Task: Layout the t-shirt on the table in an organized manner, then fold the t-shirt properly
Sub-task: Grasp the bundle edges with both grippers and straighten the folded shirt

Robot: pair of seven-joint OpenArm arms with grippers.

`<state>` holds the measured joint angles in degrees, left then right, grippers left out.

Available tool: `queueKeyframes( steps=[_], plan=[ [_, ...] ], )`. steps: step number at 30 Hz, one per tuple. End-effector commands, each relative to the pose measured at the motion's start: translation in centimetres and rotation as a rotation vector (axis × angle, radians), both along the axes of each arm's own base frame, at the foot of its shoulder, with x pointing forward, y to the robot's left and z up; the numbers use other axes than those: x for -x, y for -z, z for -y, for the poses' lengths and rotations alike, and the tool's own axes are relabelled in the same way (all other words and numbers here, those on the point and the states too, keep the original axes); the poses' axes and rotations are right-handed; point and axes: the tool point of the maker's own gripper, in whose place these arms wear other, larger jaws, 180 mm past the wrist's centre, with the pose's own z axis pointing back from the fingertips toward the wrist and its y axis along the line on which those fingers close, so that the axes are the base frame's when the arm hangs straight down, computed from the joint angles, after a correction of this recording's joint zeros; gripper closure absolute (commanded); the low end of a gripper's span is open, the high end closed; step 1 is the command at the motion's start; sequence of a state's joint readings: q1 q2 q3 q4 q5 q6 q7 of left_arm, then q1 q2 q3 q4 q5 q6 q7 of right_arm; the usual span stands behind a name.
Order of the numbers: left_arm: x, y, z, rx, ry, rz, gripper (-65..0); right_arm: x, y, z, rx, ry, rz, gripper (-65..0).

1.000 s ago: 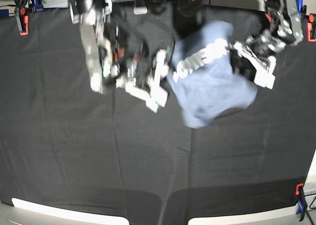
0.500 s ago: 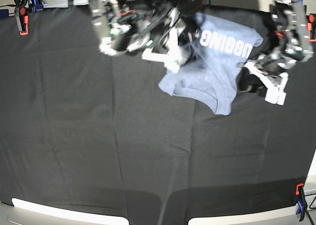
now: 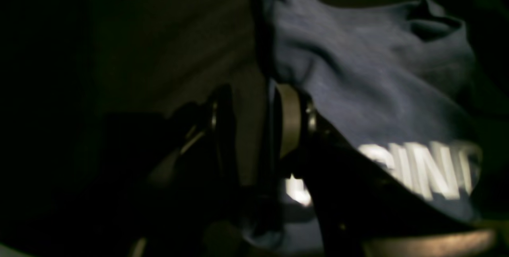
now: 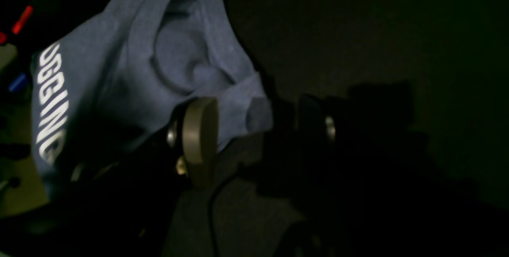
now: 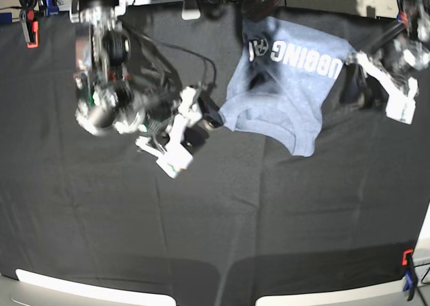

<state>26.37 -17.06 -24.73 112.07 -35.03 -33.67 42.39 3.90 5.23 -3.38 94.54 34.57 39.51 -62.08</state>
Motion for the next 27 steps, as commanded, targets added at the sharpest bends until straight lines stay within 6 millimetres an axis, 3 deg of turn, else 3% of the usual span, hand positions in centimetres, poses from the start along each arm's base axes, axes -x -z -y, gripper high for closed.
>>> queueKeyframes(
  steps=[1, 6, 9, 14, 19, 24, 27],
  plan=[
    [0.3, -1.5, 1.1, 0.026, 0.017, 0.048, -16.0, -2.0, -2.1, -0.1, -0.042, -0.003, 0.059, -31.7],
    [2.9, -2.6, 4.5, 0.091, 0.043, 0.062, -16.0, -5.7, -2.8, 1.0, -0.057, -0.003, 0.022, -31.6],
    [3.7, -1.9, 5.3, 0.118, 0.032, 0.026, -16.0, -6.3, -1.7, 0.8, -0.087, -0.010, -0.064, -31.6],
    [3.7, -1.9, 5.5, 0.128, 0.026, 0.027, -16.1, -4.8, 1.1, -1.0, -0.080, -0.071, -0.173, -31.6],
    [3.7, -1.9, 5.5, 0.128, 0.025, 0.029, -16.1, -2.7, 2.2, -3.2, -0.029, -0.175, -0.196, -30.8],
    [3.7, -1.9, 5.5, 0.128, 0.025, 0.029, -16.1, -1.8, 3.2, -3.7, 0.028, -0.218, -0.200, -19.4],
    [3.7, -1.9, 5.5, 0.128, 0.025, 0.029, -16.1, -2.5, 2.9, -3.5, 0.018, -0.195, -0.182, -4.1]
  ],
)
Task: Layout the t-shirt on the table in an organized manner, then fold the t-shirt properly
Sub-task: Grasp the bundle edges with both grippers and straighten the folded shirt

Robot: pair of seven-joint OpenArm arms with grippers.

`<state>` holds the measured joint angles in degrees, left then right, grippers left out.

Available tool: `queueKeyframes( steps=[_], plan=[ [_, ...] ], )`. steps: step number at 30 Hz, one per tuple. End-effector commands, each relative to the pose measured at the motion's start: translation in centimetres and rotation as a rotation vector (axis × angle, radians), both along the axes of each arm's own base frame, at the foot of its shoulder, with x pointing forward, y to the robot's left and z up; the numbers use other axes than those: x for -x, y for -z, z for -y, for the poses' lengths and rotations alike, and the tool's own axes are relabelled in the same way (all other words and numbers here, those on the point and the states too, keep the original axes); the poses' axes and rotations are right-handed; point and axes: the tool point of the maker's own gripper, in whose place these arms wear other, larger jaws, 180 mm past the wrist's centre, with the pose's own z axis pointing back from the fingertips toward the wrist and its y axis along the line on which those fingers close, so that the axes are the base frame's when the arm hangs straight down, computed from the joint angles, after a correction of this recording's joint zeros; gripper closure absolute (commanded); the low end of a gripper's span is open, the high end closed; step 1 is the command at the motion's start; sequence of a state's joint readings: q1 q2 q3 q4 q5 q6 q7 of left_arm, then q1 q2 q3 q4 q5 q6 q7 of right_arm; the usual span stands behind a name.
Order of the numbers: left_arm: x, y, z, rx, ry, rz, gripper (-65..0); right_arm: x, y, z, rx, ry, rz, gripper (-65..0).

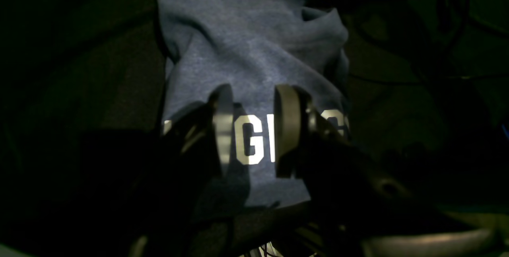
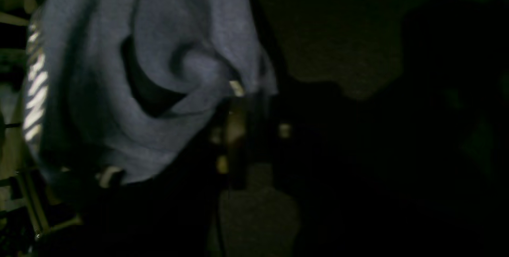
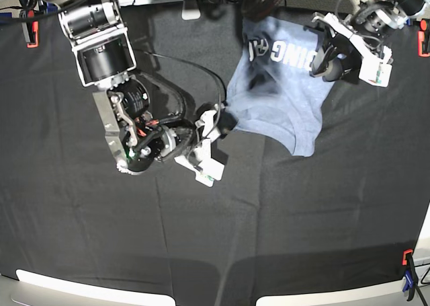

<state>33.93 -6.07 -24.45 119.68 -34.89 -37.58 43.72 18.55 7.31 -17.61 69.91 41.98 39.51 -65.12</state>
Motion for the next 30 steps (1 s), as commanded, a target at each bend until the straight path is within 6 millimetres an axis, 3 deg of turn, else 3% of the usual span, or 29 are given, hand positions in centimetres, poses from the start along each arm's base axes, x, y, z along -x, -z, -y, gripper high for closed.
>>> queueKeyframes(
  steps=[1, 4, 10, 15, 16, 19, 21, 24, 30],
  plan=[
    [-0.3, -1.1, 0.1, 0.016, 0.003, 0.042, -16.1, -2.0, -2.4, -0.5, -0.071, 0.029, 0.071, 0.0],
    [-0.3, -1.1, 0.1, 0.015, 0.003, 0.042, -16.1, -4.2, -3.7, 0.0, -0.129, 0.114, 0.146, 0.0],
    [-0.3, -1.1, 0.1, 0.016, 0.003, 0.043, -16.1, -6.0, -2.4, 1.9, 0.013, 0.151, 0.248, 0.0],
    [-0.3, -1.1, 0.1, 0.016, 0.003, 0.043, -16.1, -7.3, -4.1, 1.1, -0.078, 0.195, 0.320, 0.0],
    [-0.3, -1.1, 0.1, 0.015, 0.004, 0.043, -16.1, -7.4, -4.2, 1.1, -0.083, 0.197, 0.324, -2.1],
    [-0.3, -0.9, 0.0, -0.001, 0.004, 0.038, -16.1, -7.4, -4.5, 0.9, -0.090, 0.195, 0.323, -23.1],
    [-0.2, -0.5, -0.3, -0.034, 0.003, 0.031, -16.1, -7.5, -4.5, 1.2, -0.068, 0.185, 0.316, -30.3],
    [-0.1, 0.0, -0.7, -0.078, 0.005, 0.017, -16.1, -7.5, -4.9, 1.5, -0.055, 0.168, 0.263, -30.5],
    [-1.2, -0.4, -2.5, -0.141, -0.067, 0.066, -14.3, -7.7, -8.9, 3.1, -0.149, 0.211, 0.257, -30.1]
  ],
)
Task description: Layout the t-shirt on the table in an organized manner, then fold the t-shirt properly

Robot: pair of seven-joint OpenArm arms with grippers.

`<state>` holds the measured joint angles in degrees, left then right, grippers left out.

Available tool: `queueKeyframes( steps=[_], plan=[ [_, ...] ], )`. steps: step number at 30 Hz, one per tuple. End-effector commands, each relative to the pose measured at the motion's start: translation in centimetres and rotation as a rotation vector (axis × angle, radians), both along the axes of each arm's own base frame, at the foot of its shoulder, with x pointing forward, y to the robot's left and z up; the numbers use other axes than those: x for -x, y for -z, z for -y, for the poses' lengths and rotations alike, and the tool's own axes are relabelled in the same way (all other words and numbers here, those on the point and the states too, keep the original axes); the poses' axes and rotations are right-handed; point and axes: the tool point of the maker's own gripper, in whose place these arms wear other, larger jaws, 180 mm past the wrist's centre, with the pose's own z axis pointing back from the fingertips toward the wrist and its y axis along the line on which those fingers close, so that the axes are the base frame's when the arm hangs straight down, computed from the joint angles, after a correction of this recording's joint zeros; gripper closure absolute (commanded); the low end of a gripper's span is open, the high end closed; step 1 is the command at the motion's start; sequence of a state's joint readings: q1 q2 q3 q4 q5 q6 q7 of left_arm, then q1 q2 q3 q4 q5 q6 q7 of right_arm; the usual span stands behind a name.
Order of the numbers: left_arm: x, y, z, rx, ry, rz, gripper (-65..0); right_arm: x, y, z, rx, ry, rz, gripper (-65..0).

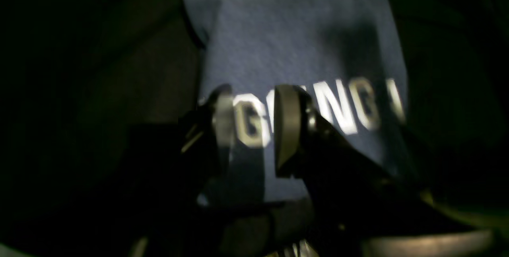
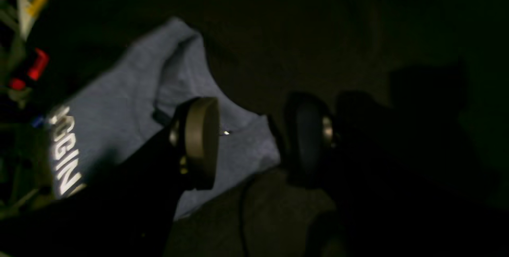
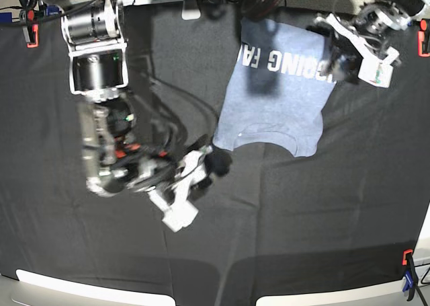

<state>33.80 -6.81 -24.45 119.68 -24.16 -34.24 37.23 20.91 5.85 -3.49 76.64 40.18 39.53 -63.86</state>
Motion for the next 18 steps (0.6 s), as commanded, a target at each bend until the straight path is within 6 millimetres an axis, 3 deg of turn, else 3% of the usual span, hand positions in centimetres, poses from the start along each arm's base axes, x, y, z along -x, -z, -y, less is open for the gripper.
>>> queueKeyframes(
  steps=[1, 5, 11, 18],
  plan=[
    [-0.4, -1.1, -0.4, -0.009, -0.002, 0.042, -12.5, -1.0, -2.5, 0.5, -0.017, 0.008, 0.069, -28.8],
    [-0.8, -1.5, -1.1, -0.047, 0.020, 0.067, -0.8, -0.3, -4.6, 3.5, -0.016, 0.093, 0.163, -20.8],
    [-1.3, -2.4, -1.9, -0.078, 0.047, 0.110, 0.0, 3.7, -5.1, 9.1, 0.050, 0.230, 0.231, 0.0],
    [-1.2, -3.2, -4.6, -0.098, -0.026, 0.122, 0.0, 10.5, -3.6, 15.4, 0.164, 0.410, 0.192, 0.0]
  ],
)
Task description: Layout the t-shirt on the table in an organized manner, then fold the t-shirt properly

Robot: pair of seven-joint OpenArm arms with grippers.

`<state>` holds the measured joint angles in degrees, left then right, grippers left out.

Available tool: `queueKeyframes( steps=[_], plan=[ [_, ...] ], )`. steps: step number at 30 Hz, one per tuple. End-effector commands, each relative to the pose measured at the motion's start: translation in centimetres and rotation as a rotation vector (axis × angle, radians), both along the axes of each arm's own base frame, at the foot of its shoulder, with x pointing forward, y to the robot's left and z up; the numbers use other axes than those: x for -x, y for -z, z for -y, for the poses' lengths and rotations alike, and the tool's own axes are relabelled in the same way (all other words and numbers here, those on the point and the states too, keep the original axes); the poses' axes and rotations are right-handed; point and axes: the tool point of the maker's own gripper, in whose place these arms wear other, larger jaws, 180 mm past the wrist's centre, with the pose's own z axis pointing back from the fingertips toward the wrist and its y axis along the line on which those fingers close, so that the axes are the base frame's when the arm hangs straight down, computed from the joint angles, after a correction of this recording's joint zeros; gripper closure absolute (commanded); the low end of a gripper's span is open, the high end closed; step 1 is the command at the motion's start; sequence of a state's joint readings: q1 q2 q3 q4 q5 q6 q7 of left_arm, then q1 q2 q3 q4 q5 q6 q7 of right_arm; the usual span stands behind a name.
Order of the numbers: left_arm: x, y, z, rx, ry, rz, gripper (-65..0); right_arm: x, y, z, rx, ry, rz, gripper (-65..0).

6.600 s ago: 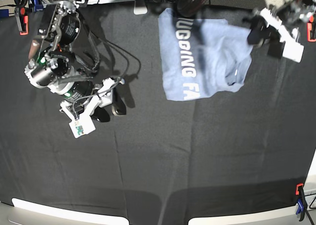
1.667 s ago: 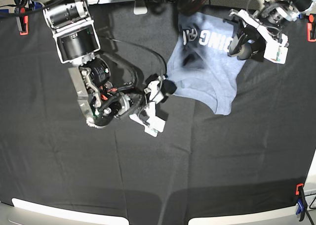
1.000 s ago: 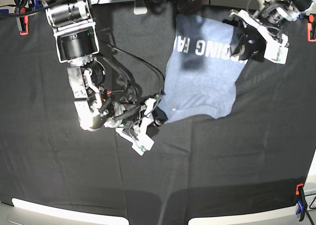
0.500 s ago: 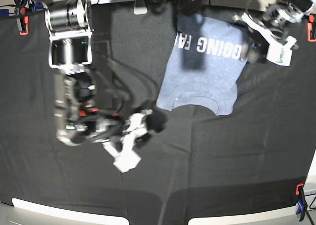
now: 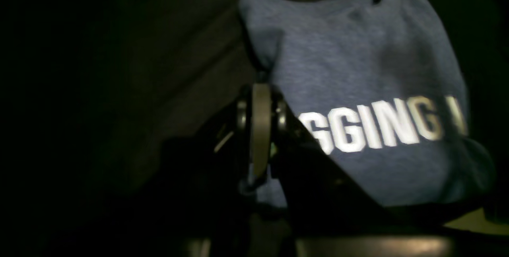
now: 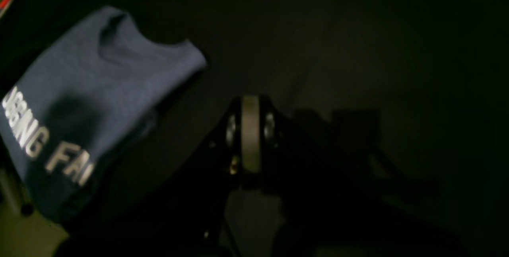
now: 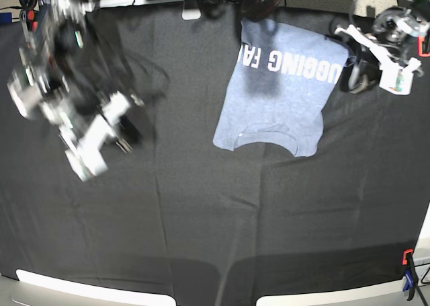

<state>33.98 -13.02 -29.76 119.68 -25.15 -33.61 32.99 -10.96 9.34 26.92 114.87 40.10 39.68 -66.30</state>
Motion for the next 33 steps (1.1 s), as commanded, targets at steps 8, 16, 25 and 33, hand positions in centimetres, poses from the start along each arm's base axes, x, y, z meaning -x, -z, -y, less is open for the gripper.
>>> queueKeyframes(
  steps=[8, 16, 25, 33],
  plan=[
    [2.7, -0.8, -3.5, 0.008, -0.079, -0.040, 0.0, 7.6, -0.3, 4.2, -0.031, 0.134, -0.056, 0.0],
    [8.0, 3.9, -5.3, 0.025, -0.144, -0.253, 0.0, 14.6, 1.6, 6.3, -0.035, 0.282, -0.210, 0.0],
    [15.2, 11.5, -8.1, 0.125, -0.303, -0.512, 0.0, 21.0, 4.4, 7.1, 0.046, 0.345, -0.420, 0.0],
    [21.8, 16.6, -9.4, 0.205, -0.424, -0.709, 0.0, 27.1, 9.7, 6.9, 0.060, 0.355, -0.685, 0.0]
  ],
)
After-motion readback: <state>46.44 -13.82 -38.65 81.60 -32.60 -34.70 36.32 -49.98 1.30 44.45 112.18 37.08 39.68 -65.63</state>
